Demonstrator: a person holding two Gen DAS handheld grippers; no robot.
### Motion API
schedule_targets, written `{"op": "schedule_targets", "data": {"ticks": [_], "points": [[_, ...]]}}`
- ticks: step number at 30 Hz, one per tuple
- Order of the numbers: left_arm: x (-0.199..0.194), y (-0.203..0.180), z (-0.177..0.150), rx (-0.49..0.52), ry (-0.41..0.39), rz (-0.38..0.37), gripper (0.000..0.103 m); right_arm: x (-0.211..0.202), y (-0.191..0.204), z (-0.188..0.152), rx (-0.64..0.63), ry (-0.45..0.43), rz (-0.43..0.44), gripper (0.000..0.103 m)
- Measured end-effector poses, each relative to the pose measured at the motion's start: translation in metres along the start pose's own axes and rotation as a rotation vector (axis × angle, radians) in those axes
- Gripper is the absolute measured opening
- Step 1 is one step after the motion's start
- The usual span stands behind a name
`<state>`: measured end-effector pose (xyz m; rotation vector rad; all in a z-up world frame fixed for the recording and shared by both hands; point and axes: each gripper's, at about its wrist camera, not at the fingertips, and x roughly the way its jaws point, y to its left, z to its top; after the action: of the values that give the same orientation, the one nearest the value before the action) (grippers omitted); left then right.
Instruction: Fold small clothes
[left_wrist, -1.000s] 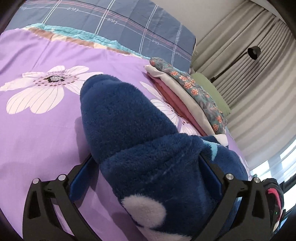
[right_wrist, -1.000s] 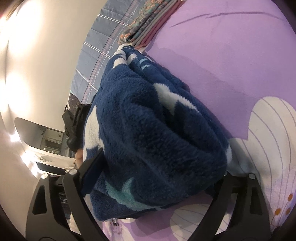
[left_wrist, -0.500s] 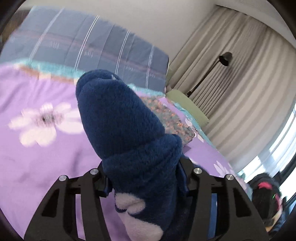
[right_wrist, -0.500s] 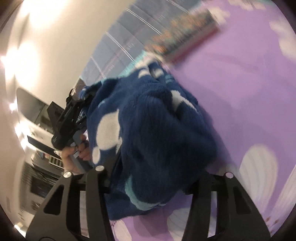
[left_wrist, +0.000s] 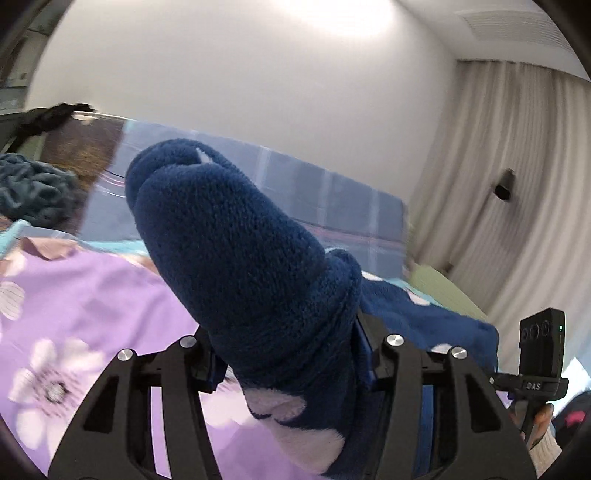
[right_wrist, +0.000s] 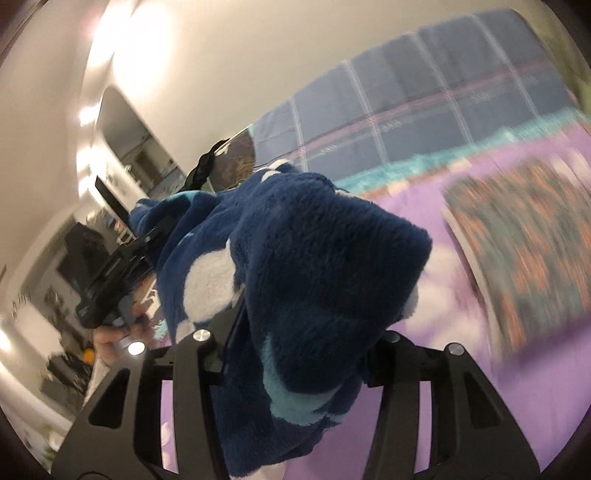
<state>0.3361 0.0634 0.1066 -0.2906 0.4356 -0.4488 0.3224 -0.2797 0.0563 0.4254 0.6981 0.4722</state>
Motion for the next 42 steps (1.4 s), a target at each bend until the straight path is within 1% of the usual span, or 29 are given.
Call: {"op": "schedule_targets", "data": {"ticks": [2,3,6,9,11,12,15,16,17,19,20,21,22,23,24,25,26,27,28,30,31,32,33,34,37,39,41,42], "points": [[0.011,0.02,0.006,-0.011,-0.018,0.056,0.055,0.034,0.005,0.024,-0.054,0.0,-0.027,0.048],[0.016,0.027,0.006,-0.012,-0.021,0.08,0.055,0.058,0.009,0.037,-0.087,0.008,-0.045,0.048],[0.04,0.054,0.003,-0.029,-0.018,0.169,0.055,0.114,0.011,0.056,-0.096,0.05,-0.046,0.048],[0.058,0.082,-0.005,-0.079,0.006,0.206,0.055,0.161,-0.001,0.06,-0.052,0.073,-0.029,0.048],[0.068,0.093,-0.009,-0.094,0.02,0.22,0.055,0.187,-0.013,0.054,-0.005,0.091,-0.03,0.048],[0.077,0.096,-0.013,-0.089,0.039,0.236,0.055,0.201,-0.02,0.05,0.025,0.098,-0.036,0.047],[0.094,0.101,-0.022,-0.063,0.08,0.265,0.055,0.231,-0.031,0.048,0.061,0.11,-0.095,0.047],[0.097,0.1,-0.021,-0.062,0.082,0.264,0.055,0.237,-0.031,0.051,0.052,0.115,-0.117,0.047],[0.104,0.102,-0.023,-0.062,0.083,0.267,0.055,0.251,-0.023,0.056,0.006,0.119,-0.17,0.047],[0.113,0.11,-0.029,-0.061,0.092,0.288,0.055,0.255,-0.021,0.057,-0.017,0.116,-0.187,0.047],[0.118,0.118,-0.029,-0.057,0.102,0.304,0.055,0.257,-0.019,0.056,-0.037,0.113,-0.202,0.048],[0.121,0.124,-0.037,-0.057,0.119,0.331,0.059,0.264,-0.022,0.054,-0.053,0.115,-0.225,0.059],[0.127,0.132,-0.044,-0.06,0.139,0.368,0.062,0.271,-0.027,0.049,-0.057,0.125,-0.28,0.072],[0.13,0.139,-0.053,-0.062,0.161,0.403,0.065,0.276,-0.033,0.044,-0.055,0.129,-0.331,0.075],[0.135,0.146,-0.063,-0.056,0.194,0.419,0.065,0.281,-0.04,0.035,-0.05,0.133,-0.392,0.076],[0.139,0.15,-0.071,-0.046,0.223,0.426,0.066,0.285,-0.046,0.027,-0.047,0.147,-0.421,0.075],[0.144,0.152,-0.083,-0.023,0.27,0.437,0.067,0.289,-0.05,0.02,-0.043,0.16,-0.449,0.075],[0.148,0.153,-0.091,-0.002,0.301,0.44,0.068,0.287,-0.056,0.011,-0.027,0.152,-0.472,0.076],[0.151,0.151,-0.099,0.022,0.335,0.44,0.069,0.283,-0.061,0.008,-0.009,0.144,-0.454,0.078],[0.154,0.148,-0.107,0.044,0.374,0.422,0.07,0.275,-0.069,0.006,0.031,0.15,-0.43,0.08],[0.152,0.147,-0.105,0.049,0.371,0.416,0.071,0.271,-0.069,0.006,0.033,0.156,-0.431,0.08],[0.147,0.14,-0.103,0.064,0.35,0.41,0.076,0.266,-0.067,0.006,0.025,0.159,-0.439,0.08],[0.143,0.135,-0.102,0.075,0.334,0.41,0.085,0.258,-0.062,0.007,-0.004,0.157,-0.456,0.081],[0.139,0.131,-0.1,0.085,0.319,0.407,0.087,0.254,-0.056,0.007,-0.027,0.154,-0.462,0.083],[0.121,0.108,-0.1,0.095,0.29,0.369,0.088,0.23,-0.038,0.002,-0.114,0.13,-0.477,0.086],[0.105,0.099,-0.097,0.075,0.262,0.348,0.098,0.208,-0.027,-0.005,-0.148,0.101,-0.484,0.087],[0.081,0.085,-0.096,0.063,0.2,0.341,0.101,0.187,-0.017,-0.012,-0.16,0.076,-0.508,0.089],[0.074,0.081,-0.095,0.063,0.183,0.346,0.102,0.173,-0.009,-0.017,-0.163,0.063,-0.537,0.089]]}}
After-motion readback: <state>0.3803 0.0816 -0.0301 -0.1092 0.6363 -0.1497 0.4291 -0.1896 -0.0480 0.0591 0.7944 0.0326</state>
